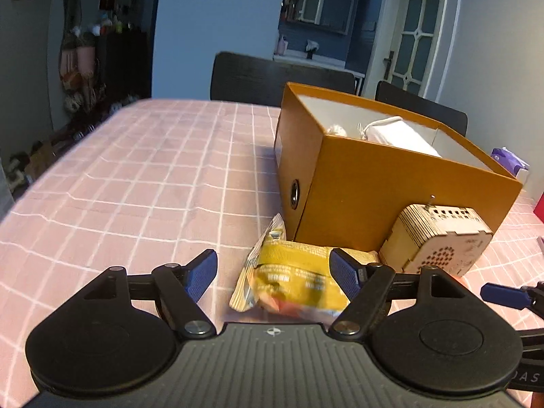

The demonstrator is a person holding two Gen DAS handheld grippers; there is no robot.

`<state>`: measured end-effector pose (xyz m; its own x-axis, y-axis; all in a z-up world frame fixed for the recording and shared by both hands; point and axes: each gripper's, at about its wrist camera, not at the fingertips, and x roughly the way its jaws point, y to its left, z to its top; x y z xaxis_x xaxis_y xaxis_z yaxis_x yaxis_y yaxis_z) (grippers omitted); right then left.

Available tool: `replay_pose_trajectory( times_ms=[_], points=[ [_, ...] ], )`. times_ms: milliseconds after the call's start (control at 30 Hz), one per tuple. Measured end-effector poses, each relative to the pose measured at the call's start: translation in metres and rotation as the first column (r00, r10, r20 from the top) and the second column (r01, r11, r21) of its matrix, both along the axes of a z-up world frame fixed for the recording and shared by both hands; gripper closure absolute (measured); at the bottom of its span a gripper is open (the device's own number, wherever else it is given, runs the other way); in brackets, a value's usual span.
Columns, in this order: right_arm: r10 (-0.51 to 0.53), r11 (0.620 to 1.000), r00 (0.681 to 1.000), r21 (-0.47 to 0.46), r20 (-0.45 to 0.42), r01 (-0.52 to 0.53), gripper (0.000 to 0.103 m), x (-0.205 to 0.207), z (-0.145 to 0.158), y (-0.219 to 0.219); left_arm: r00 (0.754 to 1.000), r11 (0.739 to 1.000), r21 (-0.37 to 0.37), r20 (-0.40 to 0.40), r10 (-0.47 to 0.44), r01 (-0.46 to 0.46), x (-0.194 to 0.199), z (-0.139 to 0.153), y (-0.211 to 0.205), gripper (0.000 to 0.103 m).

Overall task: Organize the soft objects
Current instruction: 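Grasp the yellow snack packet with the left tool while the right tool grasps the knitted orange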

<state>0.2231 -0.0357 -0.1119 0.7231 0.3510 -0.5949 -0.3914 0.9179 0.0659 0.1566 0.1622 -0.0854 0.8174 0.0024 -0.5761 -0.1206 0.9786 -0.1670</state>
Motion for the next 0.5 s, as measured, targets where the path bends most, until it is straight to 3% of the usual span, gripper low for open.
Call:
replay_pose_trajectory(
  times_ms=[67, 133, 200, 267, 367, 500],
  points=[
    [-0.002, 1.000, 1.000, 0.005, -0.009, 0.002, 0.037, 0.004, 0.000, 0.001, 1.000, 0.998, -0.057, -0.022, -0.002, 0.000, 0.008, -0.003, 0.005, 0.025],
    [-0.002, 1.000, 1.000, 0.010, -0.022, 0.002, 0.052, 0.008, -0.001, 0.001, 0.999, 0.996, -0.087, -0.043, 0.002, -0.005, 0.012, -0.006, 0.007, 0.035],
    [0.005, 1.000, 0.999, 0.017, -0.042, -0.004, 0.058, 0.010, -0.002, 0.000, 0.999, 0.994, -0.107, -0.042, 0.003, -0.008, 0.010, -0.007, 0.006, 0.045],
    [0.005, 1.000, 0.999, 0.017, -0.038, -0.004, 0.058, 0.008, -0.003, -0.002, 0.999, 0.995, -0.098, -0.046, 0.007, -0.012, 0.005, -0.006, 0.003, 0.060],
    [0.012, 1.000, 0.999, 0.013, -0.033, -0.012, 0.059, 0.002, -0.003, -0.004, 0.998, 0.996, -0.086, -0.063, 0.031, -0.036, -0.003, -0.001, -0.002, 0.071],
    [0.022, 0.999, 0.999, 0.025, -0.044, -0.021, 0.060, -0.007, -0.003, -0.010, 0.994, 0.990, -0.125, -0.097, 0.052, -0.064, -0.025, 0.002, -0.009, 0.082]
  ],
)
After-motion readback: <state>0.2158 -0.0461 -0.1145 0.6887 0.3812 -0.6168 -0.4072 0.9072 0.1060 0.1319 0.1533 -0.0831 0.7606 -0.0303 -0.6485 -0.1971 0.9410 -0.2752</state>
